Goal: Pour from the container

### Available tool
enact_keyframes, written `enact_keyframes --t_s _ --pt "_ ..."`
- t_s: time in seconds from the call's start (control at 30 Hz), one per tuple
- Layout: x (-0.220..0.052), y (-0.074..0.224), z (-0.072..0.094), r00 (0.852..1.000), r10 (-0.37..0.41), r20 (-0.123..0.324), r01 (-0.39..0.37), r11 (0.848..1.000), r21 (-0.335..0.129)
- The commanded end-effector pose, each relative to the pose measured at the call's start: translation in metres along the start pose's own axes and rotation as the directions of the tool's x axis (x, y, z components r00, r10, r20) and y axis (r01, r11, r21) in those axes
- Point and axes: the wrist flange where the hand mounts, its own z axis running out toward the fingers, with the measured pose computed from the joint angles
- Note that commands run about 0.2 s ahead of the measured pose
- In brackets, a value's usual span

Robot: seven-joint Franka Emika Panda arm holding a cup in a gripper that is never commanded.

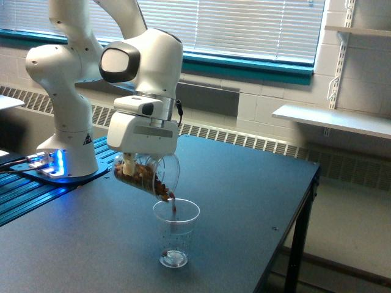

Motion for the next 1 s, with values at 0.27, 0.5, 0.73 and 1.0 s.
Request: enact_keyframes --t_s 0.27,0.5,0.73,1.0 --pt "0.003 -0.013 -0.001 1.000 -0.006 -0.005 0.006 1.000 -0.018" --pt "0.004 -0.017 0.000 1.000 -0.011 -0.001 0.011 1.000 -0.027" --pt "0.005 -0.019 0.001 1.000 -0.018 0.005 0.019 0.999 -0.040" --pt "0.006 -0.021 0.002 0.999 -0.031 0.011 0.032 0.998 -0.057"
